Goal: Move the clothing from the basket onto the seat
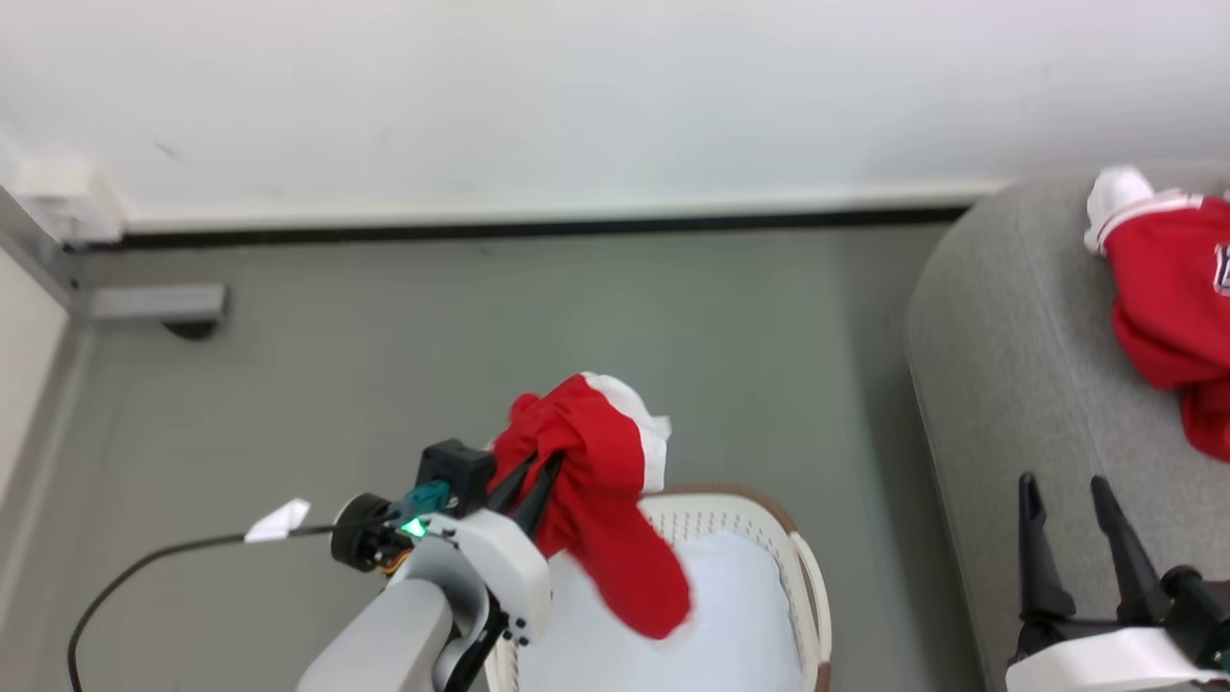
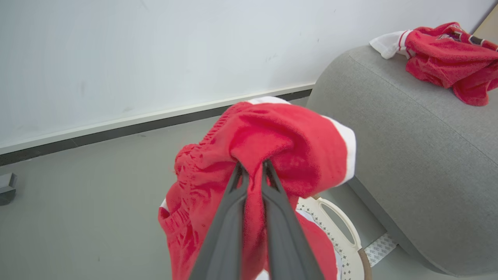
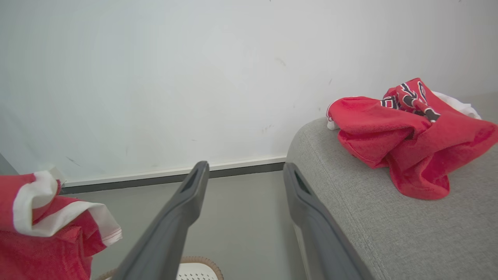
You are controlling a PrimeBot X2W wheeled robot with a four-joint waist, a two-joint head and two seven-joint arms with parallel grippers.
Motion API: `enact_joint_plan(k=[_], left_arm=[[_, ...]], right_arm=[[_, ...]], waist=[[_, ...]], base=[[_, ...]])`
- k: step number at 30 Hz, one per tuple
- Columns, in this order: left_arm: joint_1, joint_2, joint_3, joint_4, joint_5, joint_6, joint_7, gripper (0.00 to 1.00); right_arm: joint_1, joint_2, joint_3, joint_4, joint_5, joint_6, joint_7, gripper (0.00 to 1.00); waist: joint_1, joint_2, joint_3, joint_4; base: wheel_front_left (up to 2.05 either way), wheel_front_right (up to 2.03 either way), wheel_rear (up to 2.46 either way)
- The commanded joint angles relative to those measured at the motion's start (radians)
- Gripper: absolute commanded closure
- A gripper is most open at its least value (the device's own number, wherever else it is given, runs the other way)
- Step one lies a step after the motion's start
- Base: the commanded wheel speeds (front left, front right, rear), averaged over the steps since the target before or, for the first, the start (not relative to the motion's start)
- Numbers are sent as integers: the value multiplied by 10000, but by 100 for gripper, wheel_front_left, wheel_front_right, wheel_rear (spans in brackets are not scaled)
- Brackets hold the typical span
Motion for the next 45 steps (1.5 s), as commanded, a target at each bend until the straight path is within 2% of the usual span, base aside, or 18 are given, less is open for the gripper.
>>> enact_joint_plan(k=[1, 14, 22, 29, 38, 41, 45], left_arm=[[322, 136, 103, -349, -177, 67, 83, 100], [2349, 1596, 685, -4581, -745, 1364, 1409, 100], [2761, 2099, 868, -6136, -838, 1856, 1993, 100], [2933, 2246, 796, -6727, -786, 2042, 2210, 100], [2956, 2269, 693, -6964, -770, 2104, 2275, 100], [2956, 2246, 632, -7003, -759, 2084, 2288, 100], [2866, 2238, 561, -7081, -721, 2088, 2316, 100]], right_arm=[[218, -35, 37, 95, -76, -22, 9, 0], [963, -35, 291, 482, -624, -22, 9, 0], [1061, -35, 449, 492, -678, -22, 9, 0], [1031, -33, 645, 435, -609, -22, 9, 0], [687, -32, 1686, -2, -1120, -22, 9, 0], [495, -166, 2417, -134, -1365, -22, 9, 0], [-28, -748, 3779, -222, -1131, -22, 90, 0]], waist=[[4, 0, -726, 325], [4, 0, -2173, 496], [4, 0, -2277, 526], [4, 0, -2221, 480], [4, 0, -2165, 369], [4, 0, -2162, 351], [4, 0, -2185, 339]], base=[[0, 0, 0], [0, 0, 0], [0, 0, 0], [0, 0, 0], [0, 0, 0], [0, 0, 0], [0, 0, 0]])
